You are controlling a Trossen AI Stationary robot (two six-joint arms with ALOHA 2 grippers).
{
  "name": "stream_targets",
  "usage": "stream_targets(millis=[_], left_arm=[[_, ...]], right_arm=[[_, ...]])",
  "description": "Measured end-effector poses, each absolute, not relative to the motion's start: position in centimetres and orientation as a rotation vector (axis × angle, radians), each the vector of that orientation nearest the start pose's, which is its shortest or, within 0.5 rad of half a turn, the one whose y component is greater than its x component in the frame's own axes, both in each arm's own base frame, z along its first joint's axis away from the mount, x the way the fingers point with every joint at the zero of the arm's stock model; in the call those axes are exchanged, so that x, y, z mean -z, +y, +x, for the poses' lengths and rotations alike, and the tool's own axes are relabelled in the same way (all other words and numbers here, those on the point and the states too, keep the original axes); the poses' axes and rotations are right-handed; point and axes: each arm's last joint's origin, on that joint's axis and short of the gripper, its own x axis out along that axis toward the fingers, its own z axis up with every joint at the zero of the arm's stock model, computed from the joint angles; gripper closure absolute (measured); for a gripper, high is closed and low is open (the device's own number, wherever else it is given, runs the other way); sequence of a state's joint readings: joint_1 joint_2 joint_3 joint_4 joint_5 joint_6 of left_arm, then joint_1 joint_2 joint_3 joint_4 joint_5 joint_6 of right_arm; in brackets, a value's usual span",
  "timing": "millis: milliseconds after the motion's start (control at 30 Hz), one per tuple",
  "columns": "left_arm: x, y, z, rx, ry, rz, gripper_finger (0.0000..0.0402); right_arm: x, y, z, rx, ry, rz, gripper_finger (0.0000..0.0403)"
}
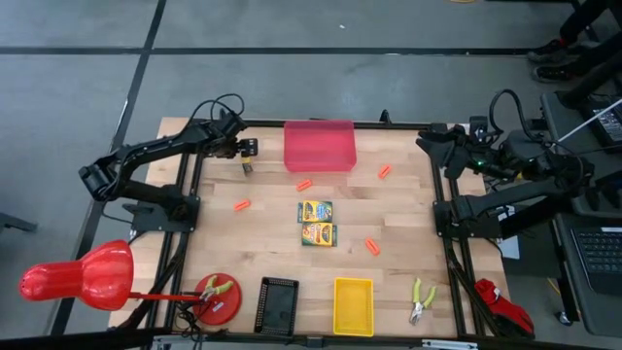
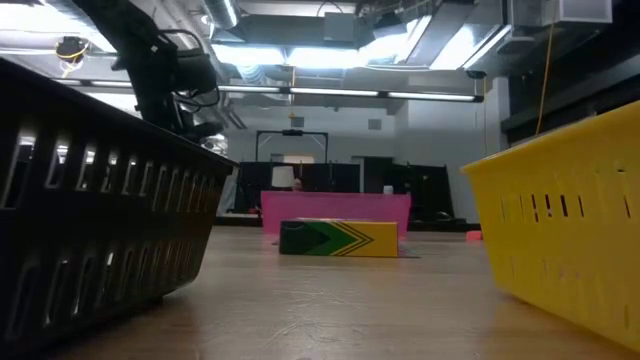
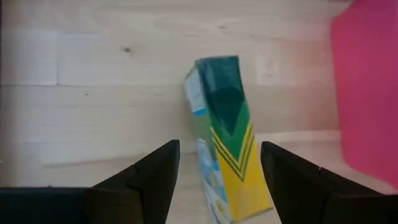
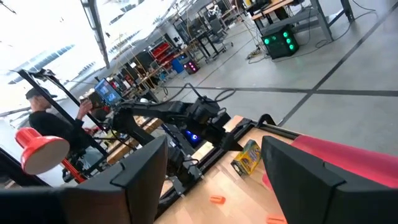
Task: Pick & Place School Supplies
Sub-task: Put the yellow crayon box into the red bin
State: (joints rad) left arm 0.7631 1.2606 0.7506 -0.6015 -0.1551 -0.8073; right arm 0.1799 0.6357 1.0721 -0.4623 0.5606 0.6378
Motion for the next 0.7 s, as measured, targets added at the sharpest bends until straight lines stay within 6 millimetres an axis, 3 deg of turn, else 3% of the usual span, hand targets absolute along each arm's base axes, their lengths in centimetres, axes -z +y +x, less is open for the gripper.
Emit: stream_targets(millis=[300, 500, 700], left_arm=[[-19.5, 16.5, 16.8, -1.210, 0.718, -1.020, 0.0178], [-19.3, 17.9, 18.3, -1.211, 0.802, -0.972, 0.0182], [-19.1, 19.3, 19.6, -1.247, 0.976, -0.894, 0.0213]], right_arm=[[-41.7, 0.2, 9.8, 0.372, -0.108, 0.608, 0.0140], [-41.7, 0.2, 9.8, 0.372, -0.108, 0.608, 0.0140], [-41.8, 0.2, 9.8, 0.364, -0.112, 0.610, 0.0140]])
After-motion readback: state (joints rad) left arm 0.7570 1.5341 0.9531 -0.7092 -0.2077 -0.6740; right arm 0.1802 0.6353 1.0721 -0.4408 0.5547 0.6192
